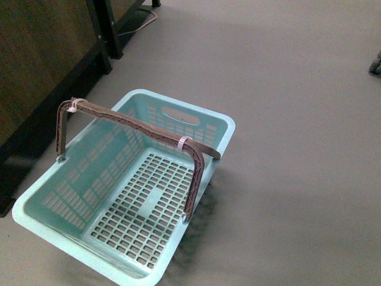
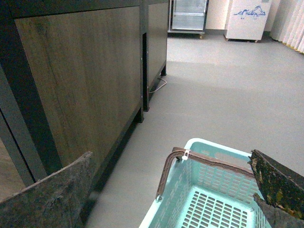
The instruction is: Pick lemon and mango into basket
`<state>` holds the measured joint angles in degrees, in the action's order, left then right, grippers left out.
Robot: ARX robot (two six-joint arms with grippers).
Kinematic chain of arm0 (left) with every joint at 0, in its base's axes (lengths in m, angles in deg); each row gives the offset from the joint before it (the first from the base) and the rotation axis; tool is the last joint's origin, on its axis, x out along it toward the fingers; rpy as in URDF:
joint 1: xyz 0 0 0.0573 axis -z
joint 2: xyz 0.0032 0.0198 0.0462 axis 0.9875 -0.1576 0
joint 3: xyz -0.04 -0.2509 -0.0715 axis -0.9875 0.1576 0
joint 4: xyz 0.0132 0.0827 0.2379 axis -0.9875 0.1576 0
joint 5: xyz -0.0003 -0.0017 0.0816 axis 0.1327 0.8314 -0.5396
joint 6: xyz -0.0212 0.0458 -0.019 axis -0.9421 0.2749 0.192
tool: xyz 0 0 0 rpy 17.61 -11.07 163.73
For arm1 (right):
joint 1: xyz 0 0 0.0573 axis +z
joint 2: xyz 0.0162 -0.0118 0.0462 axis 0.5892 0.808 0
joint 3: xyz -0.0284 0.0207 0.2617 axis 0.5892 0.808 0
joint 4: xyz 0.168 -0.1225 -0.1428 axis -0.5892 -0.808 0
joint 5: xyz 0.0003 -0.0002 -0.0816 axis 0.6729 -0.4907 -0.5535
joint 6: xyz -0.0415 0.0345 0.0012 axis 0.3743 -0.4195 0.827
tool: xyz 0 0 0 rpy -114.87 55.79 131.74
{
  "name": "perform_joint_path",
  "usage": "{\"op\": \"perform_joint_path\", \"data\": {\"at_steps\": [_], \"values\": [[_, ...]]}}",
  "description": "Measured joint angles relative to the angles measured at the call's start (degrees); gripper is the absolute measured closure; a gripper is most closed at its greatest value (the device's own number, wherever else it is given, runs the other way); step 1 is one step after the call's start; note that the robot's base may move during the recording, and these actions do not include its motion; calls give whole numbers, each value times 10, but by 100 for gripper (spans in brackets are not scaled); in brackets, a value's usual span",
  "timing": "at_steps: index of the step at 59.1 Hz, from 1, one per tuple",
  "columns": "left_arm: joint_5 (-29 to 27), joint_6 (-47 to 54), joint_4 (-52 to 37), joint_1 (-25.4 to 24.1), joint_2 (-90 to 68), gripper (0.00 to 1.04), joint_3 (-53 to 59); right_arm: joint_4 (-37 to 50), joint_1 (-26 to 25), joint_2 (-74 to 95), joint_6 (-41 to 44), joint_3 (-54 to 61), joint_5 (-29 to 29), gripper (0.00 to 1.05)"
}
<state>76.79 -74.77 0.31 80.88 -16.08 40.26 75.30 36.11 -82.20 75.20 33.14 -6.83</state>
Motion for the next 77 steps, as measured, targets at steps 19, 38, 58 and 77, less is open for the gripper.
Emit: {"op": "perform_joint_path", "data": {"at_steps": [19, 38, 58, 77], "values": [[0, 0, 0, 0, 0, 7, 0, 0, 0, 0, 0, 0, 0, 9], [-2, -7, 4, 1, -2, 7, -1, 0, 0, 0, 0, 0, 0, 9], [-15, -448, 94, 34, -250, 7, -86, 0, 0, 0, 0, 0, 0, 9], [-40, -611, -166, 102, -600, 7, -120, 0, 0, 0, 0, 0, 0, 9]]}}
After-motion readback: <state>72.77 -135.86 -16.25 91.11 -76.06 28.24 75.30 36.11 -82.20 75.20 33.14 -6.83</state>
